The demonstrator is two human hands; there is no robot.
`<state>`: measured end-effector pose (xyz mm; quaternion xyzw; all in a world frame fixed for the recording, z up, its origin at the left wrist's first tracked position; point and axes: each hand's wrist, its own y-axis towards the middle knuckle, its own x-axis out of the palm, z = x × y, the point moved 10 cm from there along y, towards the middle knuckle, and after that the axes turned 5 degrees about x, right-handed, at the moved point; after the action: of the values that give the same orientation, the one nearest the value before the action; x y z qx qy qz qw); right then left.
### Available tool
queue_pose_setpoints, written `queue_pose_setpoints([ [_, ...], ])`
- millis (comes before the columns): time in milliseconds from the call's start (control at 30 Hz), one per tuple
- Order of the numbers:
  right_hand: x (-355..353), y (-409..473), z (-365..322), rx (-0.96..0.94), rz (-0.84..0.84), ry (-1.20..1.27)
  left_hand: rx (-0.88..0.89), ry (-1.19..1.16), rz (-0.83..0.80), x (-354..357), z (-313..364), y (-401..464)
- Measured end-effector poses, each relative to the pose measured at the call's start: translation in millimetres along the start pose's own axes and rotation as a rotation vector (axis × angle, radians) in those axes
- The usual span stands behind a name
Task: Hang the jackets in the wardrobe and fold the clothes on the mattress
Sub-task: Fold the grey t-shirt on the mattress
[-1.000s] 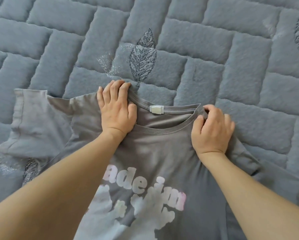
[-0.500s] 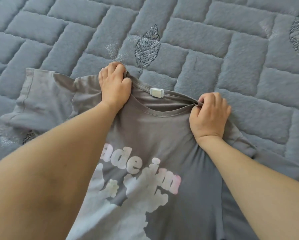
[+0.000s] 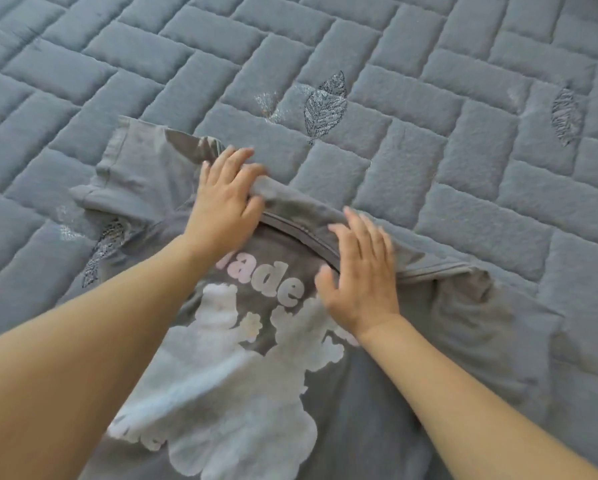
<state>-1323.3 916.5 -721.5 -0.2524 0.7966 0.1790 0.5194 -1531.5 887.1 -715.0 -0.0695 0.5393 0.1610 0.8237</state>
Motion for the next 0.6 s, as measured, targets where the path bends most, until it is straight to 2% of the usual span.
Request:
queue_pose_setpoints([
  [100,42.7,31.7,11.2,0.120,-0.122,-0.192,-0.133,0.113,-0.089,34.4,-21.0,24.0],
  [167,62.2,35.8,24.7,0.164,-0.106,-0.320,-0.161,0.250,-0.080,56.5,-37.4,17.5],
  [300,72.1,37.2,28.4,0.139,-0.033,-0.342,-0.133,0.301,0.001,68.4,-46.8,14.8],
  [600,72.0,37.6,29.3,0.139,-0.042,-0.363,-0.147,0.293,-0.056,70.7,-47.3,18.8],
])
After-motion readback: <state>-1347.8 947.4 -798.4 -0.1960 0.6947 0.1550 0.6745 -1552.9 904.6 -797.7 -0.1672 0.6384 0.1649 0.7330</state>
